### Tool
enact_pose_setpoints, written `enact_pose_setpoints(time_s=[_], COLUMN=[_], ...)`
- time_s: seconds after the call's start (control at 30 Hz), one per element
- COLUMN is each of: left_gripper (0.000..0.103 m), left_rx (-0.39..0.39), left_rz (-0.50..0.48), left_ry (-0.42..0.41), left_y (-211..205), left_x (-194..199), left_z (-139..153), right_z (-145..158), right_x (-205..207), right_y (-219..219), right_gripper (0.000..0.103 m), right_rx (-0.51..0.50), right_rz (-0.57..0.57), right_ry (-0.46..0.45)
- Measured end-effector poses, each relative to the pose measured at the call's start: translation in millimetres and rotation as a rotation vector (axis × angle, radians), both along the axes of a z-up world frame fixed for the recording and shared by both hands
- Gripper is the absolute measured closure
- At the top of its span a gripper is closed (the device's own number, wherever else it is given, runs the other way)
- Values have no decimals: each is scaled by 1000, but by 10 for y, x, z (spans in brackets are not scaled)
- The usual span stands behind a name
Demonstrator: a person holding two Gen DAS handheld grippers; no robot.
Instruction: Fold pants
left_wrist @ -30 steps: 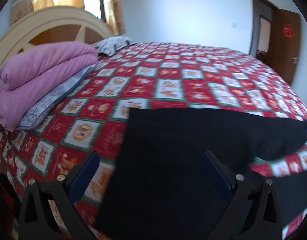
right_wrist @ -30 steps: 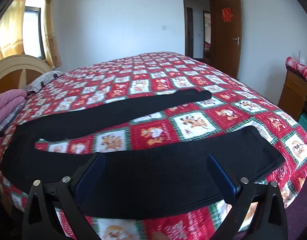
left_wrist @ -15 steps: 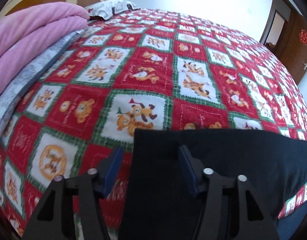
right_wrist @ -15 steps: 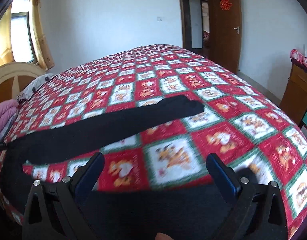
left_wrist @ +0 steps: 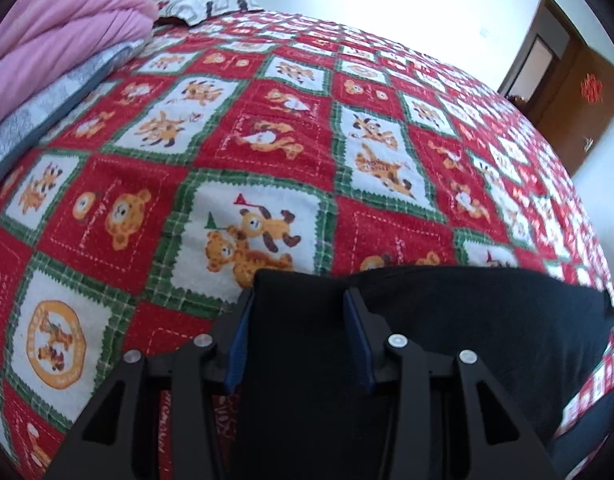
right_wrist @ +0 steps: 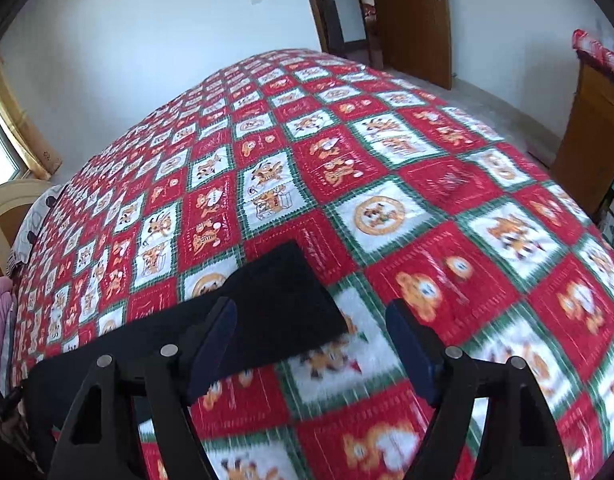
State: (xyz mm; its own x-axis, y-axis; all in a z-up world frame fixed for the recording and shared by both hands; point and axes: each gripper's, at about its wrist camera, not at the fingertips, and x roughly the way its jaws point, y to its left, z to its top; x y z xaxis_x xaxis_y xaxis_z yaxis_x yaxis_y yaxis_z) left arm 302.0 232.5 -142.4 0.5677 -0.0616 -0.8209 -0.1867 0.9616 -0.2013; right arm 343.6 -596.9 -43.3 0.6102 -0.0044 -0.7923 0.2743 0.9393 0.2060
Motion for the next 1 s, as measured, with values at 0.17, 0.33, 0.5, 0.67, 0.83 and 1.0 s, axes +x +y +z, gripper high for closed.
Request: enact_pose_setpoints(time_s=[0.17,0.33,0.5,0.67,0.83,1.0], left_gripper=[57,57,62,90,91,91], left_rx=[23,72,81,50,-4,-91], left_rz=[-5,-9,-14,-58,-45,-49], left_ry=[-6,-20,-35,-85,-180,-341], left_y=[-14,-73,-79,-124,-76,26], left_x=[29,33,32,-13,-169,-510], left_z=[-18,-34,-29,87,305,638], right_z=[-272,-538,-723,-496,53,565], right_x=[475,886,1037,872,429,-231], right_y=[54,70,168,236,278,267], right_gripper=[29,30,86,96,96,96], right_rx=[0,25,-13,-33,-44,-21], right_rz=[50,87,145,181,215,250], right_ry=[64,110,153,78,-92,-265])
